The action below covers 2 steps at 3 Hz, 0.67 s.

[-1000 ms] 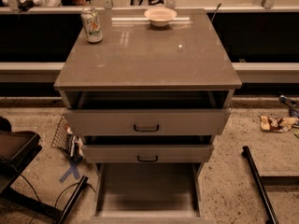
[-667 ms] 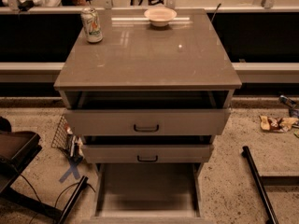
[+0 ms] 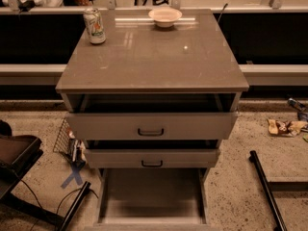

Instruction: Close bottom drawer

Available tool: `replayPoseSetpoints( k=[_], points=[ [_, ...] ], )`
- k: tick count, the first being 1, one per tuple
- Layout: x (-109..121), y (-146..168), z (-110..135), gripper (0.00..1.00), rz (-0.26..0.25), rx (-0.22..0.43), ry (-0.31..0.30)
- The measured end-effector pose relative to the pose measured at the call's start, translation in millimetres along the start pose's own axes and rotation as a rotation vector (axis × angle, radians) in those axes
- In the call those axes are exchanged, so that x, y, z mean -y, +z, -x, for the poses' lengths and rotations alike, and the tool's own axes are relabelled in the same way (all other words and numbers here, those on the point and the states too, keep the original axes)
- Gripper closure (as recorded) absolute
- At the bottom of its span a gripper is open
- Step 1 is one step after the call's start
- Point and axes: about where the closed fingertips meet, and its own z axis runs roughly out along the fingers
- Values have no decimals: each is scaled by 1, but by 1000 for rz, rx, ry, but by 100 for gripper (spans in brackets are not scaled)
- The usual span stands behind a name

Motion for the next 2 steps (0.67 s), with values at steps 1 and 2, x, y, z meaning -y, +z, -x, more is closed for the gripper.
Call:
replayPoseSetpoints(
  k=[1, 2],
  points=[
    [2, 19, 13, 100, 13, 47, 21],
    [10, 49, 22, 100, 14, 114, 41]
  ],
)
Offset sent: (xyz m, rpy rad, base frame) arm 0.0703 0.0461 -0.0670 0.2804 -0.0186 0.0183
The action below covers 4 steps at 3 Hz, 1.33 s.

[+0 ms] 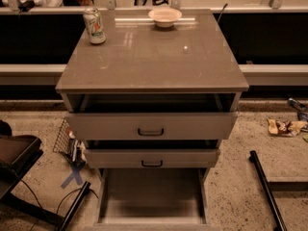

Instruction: Close bottom drawer

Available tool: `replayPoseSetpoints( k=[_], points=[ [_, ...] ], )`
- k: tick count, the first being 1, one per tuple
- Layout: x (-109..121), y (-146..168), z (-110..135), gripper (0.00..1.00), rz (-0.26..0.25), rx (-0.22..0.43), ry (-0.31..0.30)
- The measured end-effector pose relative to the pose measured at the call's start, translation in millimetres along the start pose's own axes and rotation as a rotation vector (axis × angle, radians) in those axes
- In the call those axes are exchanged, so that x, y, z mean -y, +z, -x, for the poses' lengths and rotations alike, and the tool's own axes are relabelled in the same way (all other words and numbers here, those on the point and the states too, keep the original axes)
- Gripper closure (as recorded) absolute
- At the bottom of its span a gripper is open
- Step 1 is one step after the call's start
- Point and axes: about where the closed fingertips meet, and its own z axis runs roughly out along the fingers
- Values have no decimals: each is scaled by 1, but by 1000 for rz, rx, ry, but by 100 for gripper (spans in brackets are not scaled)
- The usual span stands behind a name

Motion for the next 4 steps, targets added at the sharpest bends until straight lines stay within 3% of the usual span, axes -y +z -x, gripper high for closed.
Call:
replayPoseSetpoints(
  k=[1, 2, 3, 4],
  points=[
    [30, 21, 7, 100, -30, 65, 2],
    [30, 21, 7, 100, -30, 65, 2],
    [64, 33, 16, 100, -59, 87, -26],
    [75, 36, 20, 100, -71, 96, -40]
  ],
)
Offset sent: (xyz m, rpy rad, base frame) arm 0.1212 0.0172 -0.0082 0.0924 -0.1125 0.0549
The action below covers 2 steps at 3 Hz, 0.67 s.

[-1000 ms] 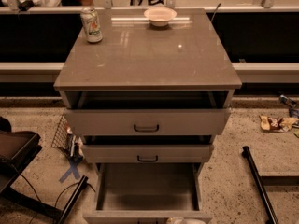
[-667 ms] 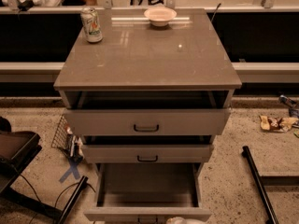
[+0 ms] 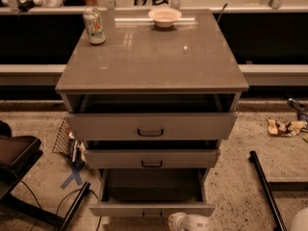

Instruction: Close bottom drawer

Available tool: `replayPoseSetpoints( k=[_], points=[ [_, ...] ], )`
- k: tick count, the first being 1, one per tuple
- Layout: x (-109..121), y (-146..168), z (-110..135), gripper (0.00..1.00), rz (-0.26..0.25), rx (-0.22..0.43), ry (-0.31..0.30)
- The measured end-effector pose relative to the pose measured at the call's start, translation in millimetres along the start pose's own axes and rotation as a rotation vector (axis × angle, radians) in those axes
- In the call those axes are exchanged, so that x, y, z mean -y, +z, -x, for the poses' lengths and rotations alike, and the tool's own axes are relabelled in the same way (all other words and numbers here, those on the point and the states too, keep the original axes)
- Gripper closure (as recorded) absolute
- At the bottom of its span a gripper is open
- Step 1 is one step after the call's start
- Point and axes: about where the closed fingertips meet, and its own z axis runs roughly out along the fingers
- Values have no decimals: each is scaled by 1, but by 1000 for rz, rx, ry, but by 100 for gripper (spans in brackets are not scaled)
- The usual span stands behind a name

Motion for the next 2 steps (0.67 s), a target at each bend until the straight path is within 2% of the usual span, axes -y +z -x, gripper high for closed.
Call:
replayPoseSetpoints(
  k=[2],
  points=[
    [71, 26, 27, 100, -47, 33, -83]
  ],
)
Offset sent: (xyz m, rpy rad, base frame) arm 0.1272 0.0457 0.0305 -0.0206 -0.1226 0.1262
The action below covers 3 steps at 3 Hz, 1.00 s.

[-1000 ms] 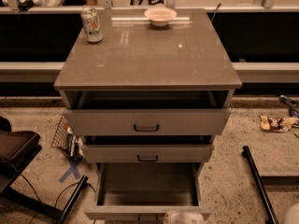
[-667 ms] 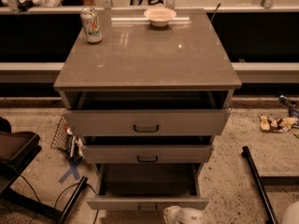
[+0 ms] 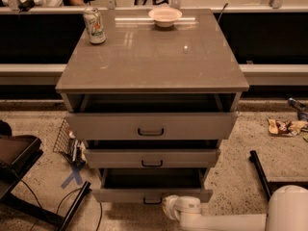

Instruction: Close bottom drawer

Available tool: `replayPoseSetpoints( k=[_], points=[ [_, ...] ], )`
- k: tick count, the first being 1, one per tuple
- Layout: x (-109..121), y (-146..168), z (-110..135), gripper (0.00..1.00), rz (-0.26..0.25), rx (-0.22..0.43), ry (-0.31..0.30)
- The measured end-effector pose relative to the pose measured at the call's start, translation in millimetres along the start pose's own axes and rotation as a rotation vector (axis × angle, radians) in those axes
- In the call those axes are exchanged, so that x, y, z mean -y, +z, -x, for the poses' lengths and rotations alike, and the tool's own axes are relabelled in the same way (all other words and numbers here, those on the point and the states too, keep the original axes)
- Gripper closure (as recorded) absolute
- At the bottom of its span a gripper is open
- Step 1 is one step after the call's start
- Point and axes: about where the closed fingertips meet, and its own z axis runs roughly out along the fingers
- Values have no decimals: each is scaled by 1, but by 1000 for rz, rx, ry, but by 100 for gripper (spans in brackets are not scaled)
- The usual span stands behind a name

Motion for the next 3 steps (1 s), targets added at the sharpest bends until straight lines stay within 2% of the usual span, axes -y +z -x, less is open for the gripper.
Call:
replayPoseSetpoints(
  k=[1, 2, 3],
  points=[
    [0, 0, 0, 100, 0, 0, 0],
    [-6, 15, 5, 100, 29, 6, 6],
    [9, 41, 3, 100, 40, 31, 31]
  ],
)
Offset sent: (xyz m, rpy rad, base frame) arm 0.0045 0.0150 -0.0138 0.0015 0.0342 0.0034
